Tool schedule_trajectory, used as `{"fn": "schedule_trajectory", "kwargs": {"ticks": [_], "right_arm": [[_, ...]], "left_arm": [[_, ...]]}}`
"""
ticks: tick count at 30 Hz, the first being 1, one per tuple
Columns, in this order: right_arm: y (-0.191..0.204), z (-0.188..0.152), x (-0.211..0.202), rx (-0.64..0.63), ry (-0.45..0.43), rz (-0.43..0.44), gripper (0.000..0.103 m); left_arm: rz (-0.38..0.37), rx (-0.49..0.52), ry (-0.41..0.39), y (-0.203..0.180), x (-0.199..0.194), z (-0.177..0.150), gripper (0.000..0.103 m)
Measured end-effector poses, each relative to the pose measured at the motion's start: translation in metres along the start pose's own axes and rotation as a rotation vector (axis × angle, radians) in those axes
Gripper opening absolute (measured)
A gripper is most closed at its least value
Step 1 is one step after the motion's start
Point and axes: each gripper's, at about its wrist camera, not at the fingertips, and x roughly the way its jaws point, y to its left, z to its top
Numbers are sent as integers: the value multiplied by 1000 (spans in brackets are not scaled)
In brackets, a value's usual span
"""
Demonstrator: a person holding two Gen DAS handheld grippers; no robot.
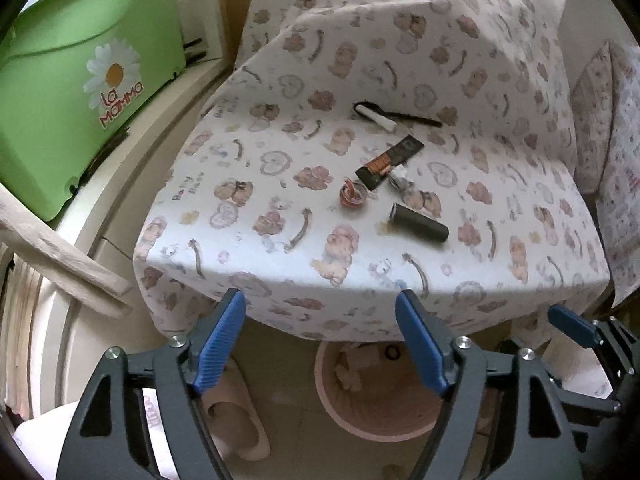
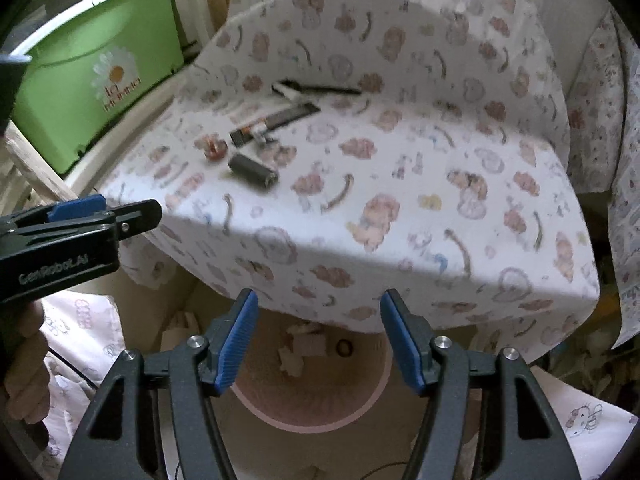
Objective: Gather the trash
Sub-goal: 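Raise both tools back toward the lipstick and black cylinder on the chair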
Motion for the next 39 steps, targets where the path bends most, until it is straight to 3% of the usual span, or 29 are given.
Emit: {"fn": "schedule_trajectory", "kwargs": {"ticks": [3, 11, 15, 21, 24, 29, 33, 39], "right_arm": [[1, 0, -10, -11, -26, -16, 67], [0, 14, -25, -85, -100, -88, 67], [-1, 33, -54, -111, -166, -63, 67], [-13, 69, -63, -133, -132, -33, 67], [-21, 84, -57, -119, -118, -24, 67], [-29, 94, -38, -98, -118, -38, 67], [-34, 88, -18, -91, -118, -100, 67], [-38, 83, 6, -68, -69, -48, 67]], "left_arm": [[-4, 1, -4, 2, 0, 1, 78], [37, 26, -103, 0, -21, 11, 86], [62, 28, -133, 2, -30, 33, 89], [40, 9, -144, 23, -34, 81, 92], [90, -39, -161, 38, -32, 100, 92], [89, -41, -179, 48, -22, 106, 92], [44, -52, -111, 53, -3, 99, 92], [11, -18, -45, 44, 12, 101, 92]]}}
